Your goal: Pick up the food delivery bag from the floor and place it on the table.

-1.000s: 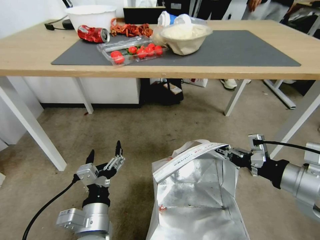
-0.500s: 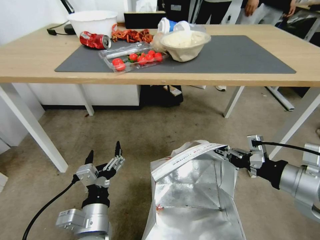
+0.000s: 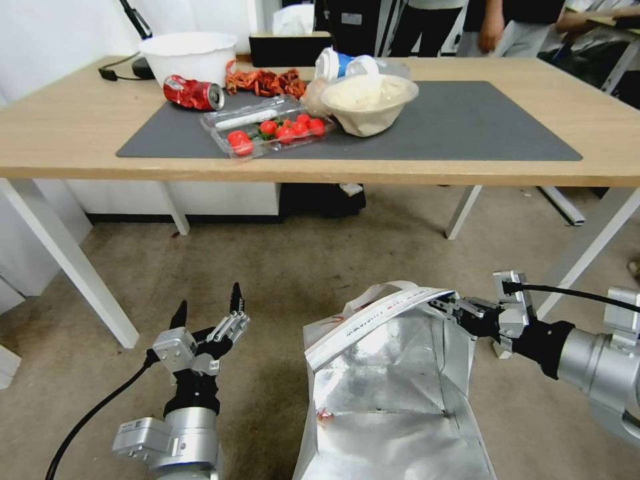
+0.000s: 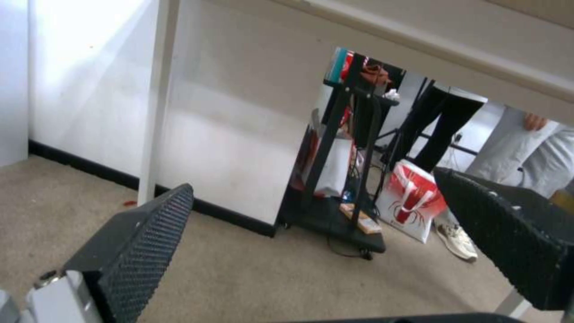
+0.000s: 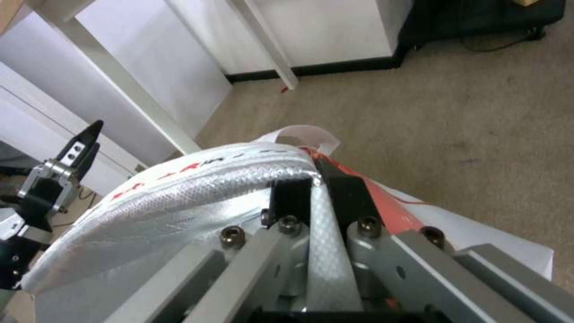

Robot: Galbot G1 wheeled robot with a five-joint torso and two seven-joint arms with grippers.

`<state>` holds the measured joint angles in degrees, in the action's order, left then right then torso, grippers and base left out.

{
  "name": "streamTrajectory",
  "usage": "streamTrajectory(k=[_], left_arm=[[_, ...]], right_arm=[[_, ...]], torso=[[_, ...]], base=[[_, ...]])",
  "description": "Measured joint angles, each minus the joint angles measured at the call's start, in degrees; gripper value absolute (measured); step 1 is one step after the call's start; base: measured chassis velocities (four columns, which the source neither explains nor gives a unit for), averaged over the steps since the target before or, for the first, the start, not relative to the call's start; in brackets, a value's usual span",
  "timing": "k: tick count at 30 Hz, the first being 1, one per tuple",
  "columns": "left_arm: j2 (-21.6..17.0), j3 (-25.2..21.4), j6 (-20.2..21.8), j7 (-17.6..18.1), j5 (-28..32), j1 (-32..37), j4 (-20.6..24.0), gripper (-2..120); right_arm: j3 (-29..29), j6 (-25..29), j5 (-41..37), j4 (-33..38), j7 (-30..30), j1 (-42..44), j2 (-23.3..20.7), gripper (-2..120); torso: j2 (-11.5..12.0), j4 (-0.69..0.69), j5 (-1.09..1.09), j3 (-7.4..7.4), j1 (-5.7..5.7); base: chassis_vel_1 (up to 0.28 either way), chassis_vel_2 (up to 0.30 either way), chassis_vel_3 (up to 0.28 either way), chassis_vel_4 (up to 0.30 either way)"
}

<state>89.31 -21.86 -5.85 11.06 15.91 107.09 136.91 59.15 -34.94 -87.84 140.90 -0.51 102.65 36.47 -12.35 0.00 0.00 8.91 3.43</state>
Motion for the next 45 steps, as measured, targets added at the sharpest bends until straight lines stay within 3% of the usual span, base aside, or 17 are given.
streamTrajectory(k=[45], left_arm=[[-0.1,0.1,0.0,0.2,-0.2,0.0,0.1,100]], right_arm=[[-0.4,0.2,1.5,-0.1,0.6,0.0,-0.2,0]], torso=[[-10.3,0.00,0.00,7.30,2.97]], base=[[0.000,0.000,0.000,0.000]])
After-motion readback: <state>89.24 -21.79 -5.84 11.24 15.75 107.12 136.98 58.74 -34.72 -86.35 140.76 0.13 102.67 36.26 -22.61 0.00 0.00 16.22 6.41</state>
